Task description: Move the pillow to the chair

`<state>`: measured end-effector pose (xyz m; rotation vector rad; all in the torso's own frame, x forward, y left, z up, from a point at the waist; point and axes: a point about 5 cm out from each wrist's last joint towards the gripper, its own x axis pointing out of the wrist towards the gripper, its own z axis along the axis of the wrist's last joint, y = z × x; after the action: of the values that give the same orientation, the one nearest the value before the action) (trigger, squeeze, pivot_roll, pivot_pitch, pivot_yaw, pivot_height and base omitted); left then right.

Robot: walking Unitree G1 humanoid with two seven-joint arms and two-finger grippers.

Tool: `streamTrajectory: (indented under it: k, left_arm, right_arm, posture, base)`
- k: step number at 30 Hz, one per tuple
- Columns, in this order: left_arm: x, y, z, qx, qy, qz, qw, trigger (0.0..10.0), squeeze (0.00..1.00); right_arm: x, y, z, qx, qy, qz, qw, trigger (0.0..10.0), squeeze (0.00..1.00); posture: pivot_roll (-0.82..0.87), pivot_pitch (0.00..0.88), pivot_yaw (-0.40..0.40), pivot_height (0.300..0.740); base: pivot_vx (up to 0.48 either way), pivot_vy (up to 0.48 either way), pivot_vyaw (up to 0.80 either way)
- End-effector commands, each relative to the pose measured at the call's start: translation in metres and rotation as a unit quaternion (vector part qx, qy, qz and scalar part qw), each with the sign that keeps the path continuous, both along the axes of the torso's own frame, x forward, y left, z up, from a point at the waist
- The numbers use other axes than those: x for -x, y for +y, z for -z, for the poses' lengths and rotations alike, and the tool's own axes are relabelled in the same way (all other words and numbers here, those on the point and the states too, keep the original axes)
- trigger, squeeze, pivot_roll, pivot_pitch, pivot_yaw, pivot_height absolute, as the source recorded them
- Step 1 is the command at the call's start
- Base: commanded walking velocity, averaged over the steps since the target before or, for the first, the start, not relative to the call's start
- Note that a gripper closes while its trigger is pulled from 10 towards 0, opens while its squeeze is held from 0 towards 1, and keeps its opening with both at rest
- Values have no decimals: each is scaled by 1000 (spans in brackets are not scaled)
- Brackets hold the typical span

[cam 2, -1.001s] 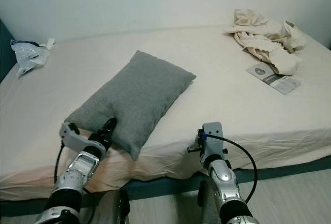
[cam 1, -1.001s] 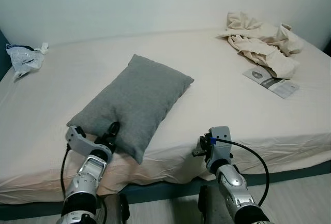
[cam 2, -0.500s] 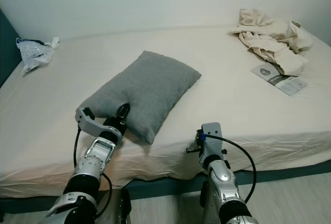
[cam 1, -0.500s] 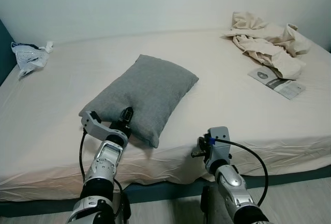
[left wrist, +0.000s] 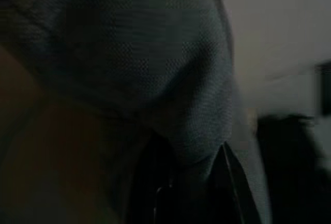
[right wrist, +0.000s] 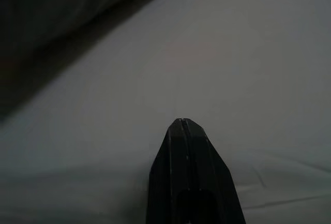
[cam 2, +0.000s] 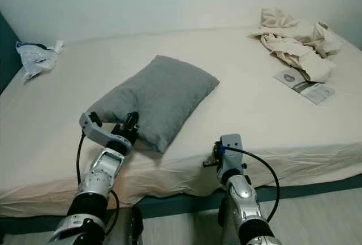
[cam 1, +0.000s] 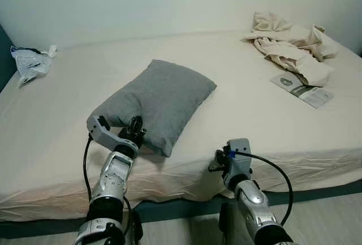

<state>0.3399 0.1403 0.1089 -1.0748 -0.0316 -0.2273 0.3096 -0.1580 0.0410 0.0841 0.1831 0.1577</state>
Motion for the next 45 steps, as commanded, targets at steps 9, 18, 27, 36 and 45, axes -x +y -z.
streamTrajectory:
  k: [9,18,27,36,45]
  left_arm:
    - [40,-12,-62,-4,-202,274,940,0,0]
    - [74,16,-86,-21,-254,312,915,0,0]
    - [72,7,-64,-52,-198,306,930,0,0]
    - [59,3,-55,-75,-157,277,945,0,0]
    - [58,-13,-50,-73,-156,307,936,0,0]
  right_arm:
    - [-14,1,-20,-40,-31,7,999,10000,0]
    - [-17,6,-28,-81,-46,-5,996,10000,0]
    - [-22,15,-44,-197,-64,-43,977,10000,1000]
    - [-4,41,-39,-367,10,-172,914,10000,1000]
    - [-5,29,-41,-504,18,-117,855,10000,1000]
  posture:
    - [-1,90,57,560]
    - [12,83,43,560]
    - [14,86,39,560]
    - [11,88,47,560]
    - [6,88,66,560]
  base:
    - [0,0,0]
    - [0,0,0]
    - [0,0,0]
    - [0,0,0]
    - [0,0,0]
